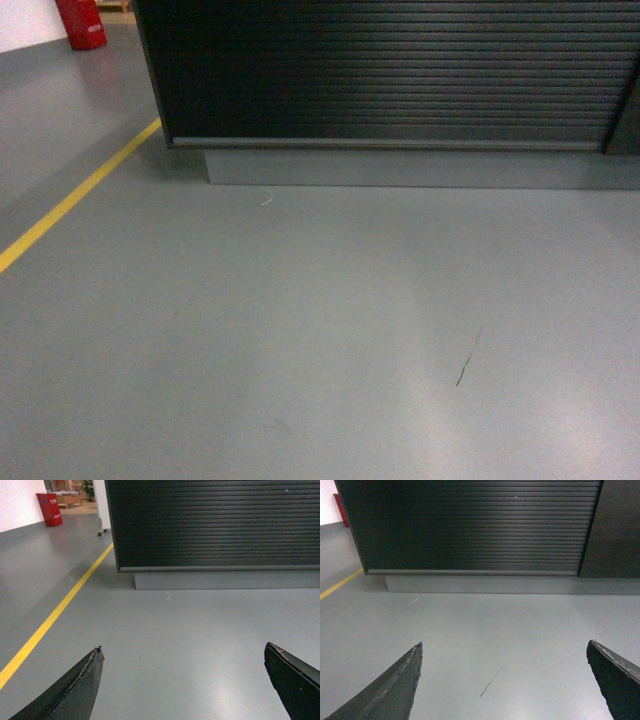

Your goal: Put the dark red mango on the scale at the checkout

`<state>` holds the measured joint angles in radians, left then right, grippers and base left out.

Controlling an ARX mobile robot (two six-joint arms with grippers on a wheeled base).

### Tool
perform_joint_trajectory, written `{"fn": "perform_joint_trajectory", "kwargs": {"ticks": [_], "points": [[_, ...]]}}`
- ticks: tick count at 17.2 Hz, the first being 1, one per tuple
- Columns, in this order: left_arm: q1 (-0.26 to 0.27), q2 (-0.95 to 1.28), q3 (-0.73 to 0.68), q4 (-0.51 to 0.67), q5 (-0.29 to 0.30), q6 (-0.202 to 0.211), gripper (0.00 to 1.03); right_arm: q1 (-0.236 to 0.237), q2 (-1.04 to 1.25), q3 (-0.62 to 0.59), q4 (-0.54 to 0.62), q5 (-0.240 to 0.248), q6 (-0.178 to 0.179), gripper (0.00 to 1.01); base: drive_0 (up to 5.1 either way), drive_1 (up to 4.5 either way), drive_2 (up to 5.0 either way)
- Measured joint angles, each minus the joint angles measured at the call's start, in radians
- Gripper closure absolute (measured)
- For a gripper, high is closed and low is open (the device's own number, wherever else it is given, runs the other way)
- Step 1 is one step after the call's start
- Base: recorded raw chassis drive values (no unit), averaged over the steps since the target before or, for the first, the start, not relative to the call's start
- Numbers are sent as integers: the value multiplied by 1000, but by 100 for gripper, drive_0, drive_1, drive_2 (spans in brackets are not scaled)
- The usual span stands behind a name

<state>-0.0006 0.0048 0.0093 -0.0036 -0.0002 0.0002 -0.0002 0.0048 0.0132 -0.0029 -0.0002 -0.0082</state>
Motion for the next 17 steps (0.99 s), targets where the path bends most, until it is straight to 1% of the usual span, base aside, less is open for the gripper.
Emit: {"fn": "perform_joint_trajectory", "kwargs": {"ticks": [17], "points": [[0,0,0,1,0,0,5,0,0,0,-1,0,0,3,3,430,-424]]}}
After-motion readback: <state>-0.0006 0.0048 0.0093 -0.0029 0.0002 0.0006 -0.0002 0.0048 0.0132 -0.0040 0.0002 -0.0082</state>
